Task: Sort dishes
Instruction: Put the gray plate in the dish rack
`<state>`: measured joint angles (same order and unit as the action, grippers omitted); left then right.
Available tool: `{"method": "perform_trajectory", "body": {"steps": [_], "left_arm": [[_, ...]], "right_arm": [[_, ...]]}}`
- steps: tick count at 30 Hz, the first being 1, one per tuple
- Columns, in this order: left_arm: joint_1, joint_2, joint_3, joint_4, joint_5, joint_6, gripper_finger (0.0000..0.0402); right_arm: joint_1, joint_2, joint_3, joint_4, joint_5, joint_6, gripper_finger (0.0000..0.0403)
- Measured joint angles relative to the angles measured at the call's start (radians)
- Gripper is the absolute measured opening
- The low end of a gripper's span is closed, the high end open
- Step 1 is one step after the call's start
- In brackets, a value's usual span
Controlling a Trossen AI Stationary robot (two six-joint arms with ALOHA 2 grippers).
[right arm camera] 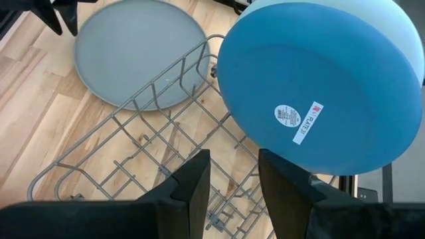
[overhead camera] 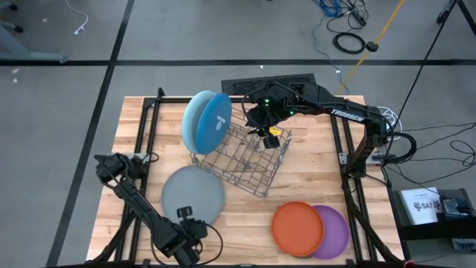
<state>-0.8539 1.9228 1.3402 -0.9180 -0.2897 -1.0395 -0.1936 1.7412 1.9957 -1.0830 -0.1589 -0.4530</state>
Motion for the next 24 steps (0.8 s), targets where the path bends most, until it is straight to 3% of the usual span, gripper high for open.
{"method": "perform_trajectory", "body": {"steps": [6, 12, 18, 24], "left_arm": [[0.0, -0.001, -0.057, 0.002, 0.017, -0.003, 0.0201], [0.003, -0.001, -0.122, 0.048, 0.054, -0.003, 0.0202], [0.009, -0.004, -0.149, 0.064, 0.057, -0.002, 0.0162], [0.009, -0.003, -0.153, 0.048, 0.045, 0.033, 0.0062]], "right_arm": [[0.0, 0.0, 0.0, 0.001, 0.0, -0.003, 0.0121], [0.0, 0.0, 0.0, 0.001, 0.0, -0.004, 0.0121], [0.0, 0.0, 0.0, 0.003, 0.0, -0.008, 0.0121], [0.0, 0.0, 0.0, 0.003, 0.0, -0.007, 0.0121]]}}
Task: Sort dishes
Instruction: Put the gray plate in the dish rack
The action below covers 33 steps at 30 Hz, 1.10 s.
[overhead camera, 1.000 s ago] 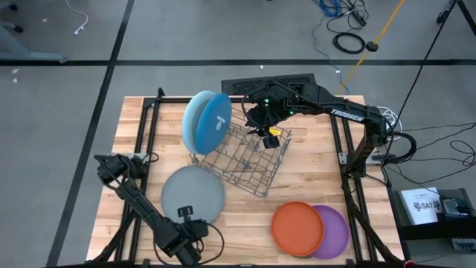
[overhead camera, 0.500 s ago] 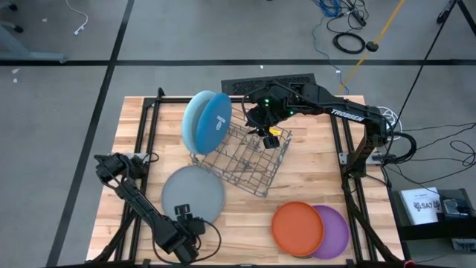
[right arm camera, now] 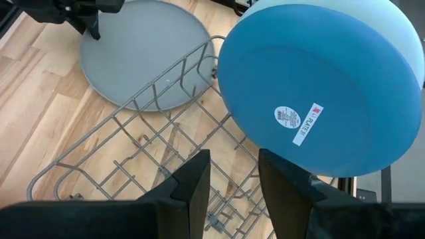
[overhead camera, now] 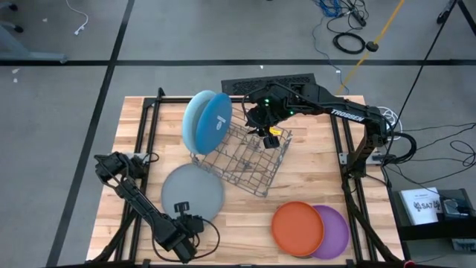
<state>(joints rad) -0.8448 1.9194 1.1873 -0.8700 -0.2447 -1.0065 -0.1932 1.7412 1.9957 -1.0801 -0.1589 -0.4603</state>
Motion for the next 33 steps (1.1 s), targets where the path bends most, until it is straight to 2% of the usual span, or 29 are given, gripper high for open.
{"method": "perform_trajectory", "body": {"steps": [3, 9, 13, 16, 24, 27, 33], "left_arm": [[0.002, 0.0, -0.002, -0.028, -0.028, 0.013, 0.0015], [0.003, -0.006, 0.006, -0.031, -0.002, 0.057, 0.0005], [0.002, -0.043, 0.038, -0.007, 0.103, 0.117, 0.0001], [0.0, -0.098, 0.064, -0.01, 0.135, 0.13, 0.0], [-0.018, -0.292, 0.105, 0.008, 0.13, 0.13, 0.0], [-0.031, -0.382, 0.116, 0.031, 0.082, 0.143, 0.0], [-0.049, -0.561, 0.139, 0.115, -0.092, 0.21, 0.0]], "right_arm": [[0.0, 0.0, 0.0, 0.0, 0.0, 0.001, 0.0121], [0.0, 0.0, 0.0, 0.007, 0.0, 0.007, 0.0121], [0.0, 0.0, 0.0, -0.009, 0.0, 0.028, 0.0121], [0.004, 0.0, 0.0, -0.023, 0.0, 0.03, 0.0121], [0.012, -0.001, 0.0, -0.017, 0.0, 0.013, 0.0121], [0.012, -0.012, 0.0, -0.02, 0.001, 0.006, 0.0121], [0.011, -0.063, 0.0, -0.019, 0.005, -0.008, 0.0121]]}}
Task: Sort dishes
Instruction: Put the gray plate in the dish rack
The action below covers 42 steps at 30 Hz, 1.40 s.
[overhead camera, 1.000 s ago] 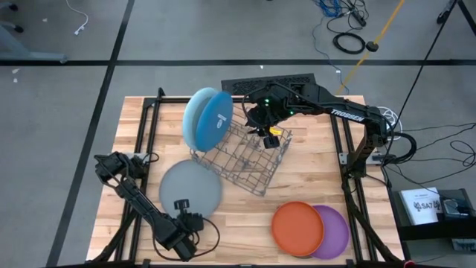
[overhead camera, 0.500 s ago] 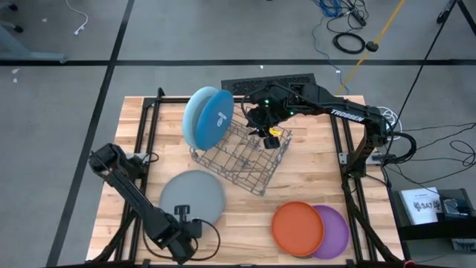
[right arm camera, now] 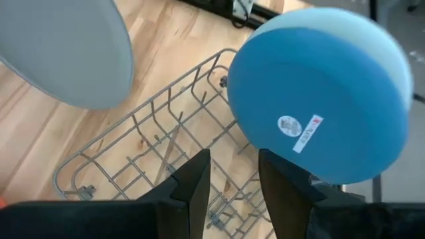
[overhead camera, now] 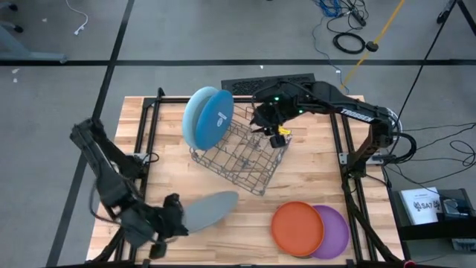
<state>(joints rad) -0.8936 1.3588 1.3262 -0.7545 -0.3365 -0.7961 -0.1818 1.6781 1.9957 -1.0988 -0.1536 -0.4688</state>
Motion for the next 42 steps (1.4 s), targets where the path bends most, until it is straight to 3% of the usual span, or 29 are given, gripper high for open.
{"method": "perform_trajectory", "body": {"steps": [10, 16, 20, 26, 34, 39, 42], "left_arm": [[0.069, -0.231, 0.015, 0.072, -0.349, 0.135, 0.0], [0.212, -0.295, 0.017, 0.142, -0.381, 0.313, 0.0], [0.346, -0.309, 0.016, 0.167, -0.297, 0.374, 0.0], [0.545, -0.303, -0.018, 0.303, -0.041, 0.463, 0.0], [0.791, -0.298, -0.119, 0.349, 0.182, 0.393, 0.0], [0.919, -0.296, -0.24, 0.553, 0.36, 0.344, 0.0], [0.984, -0.299, -0.291, 0.595, 0.414, 0.331, 0.0]], "right_arm": [[0.0, -0.108, 0.0, 0.003, 0.032, -0.011, 0.0121], [0.0, -0.137, 0.0, 0.013, 0.032, -0.018, 0.0121], [0.0, -0.137, 0.0, 0.012, 0.032, -0.024, 0.0121], [0.0, -0.137, 0.0, 0.024, 0.031, -0.025, 0.0121], [0.001, -0.137, 0.0, 0.018, 0.027, -0.015, 0.0121], [0.0, -0.137, 0.0, 0.017, 0.026, -0.002, 0.0121], [0.0, -0.137, 0.0, 0.015, 0.026, -0.002, 0.0121]]}}
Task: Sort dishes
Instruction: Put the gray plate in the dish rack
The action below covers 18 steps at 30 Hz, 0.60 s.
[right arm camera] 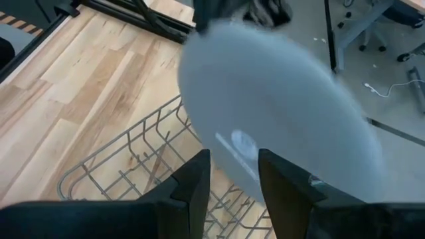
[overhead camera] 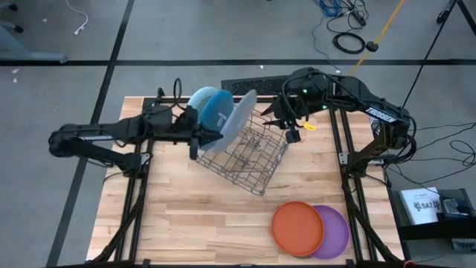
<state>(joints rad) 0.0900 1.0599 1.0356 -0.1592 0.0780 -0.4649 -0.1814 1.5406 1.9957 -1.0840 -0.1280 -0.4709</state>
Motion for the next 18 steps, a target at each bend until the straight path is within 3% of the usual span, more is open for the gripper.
{"method": "perform_trajectory", "body": {"steps": [12, 18], "left_arm": [[0.151, 0.002, -0.176, 0.199, 0.17, -0.095, 0.0], [0.186, 0.002, -0.18, 0.164, 0.18, -0.097, 0.0]], "right_arm": [[0.0, 0.0, 0.0, -0.019, 0.0, 0.006, 0.0121], [0.0, 0.0, 0.0, -0.019, 0.0, -0.001, 0.0121]]}}
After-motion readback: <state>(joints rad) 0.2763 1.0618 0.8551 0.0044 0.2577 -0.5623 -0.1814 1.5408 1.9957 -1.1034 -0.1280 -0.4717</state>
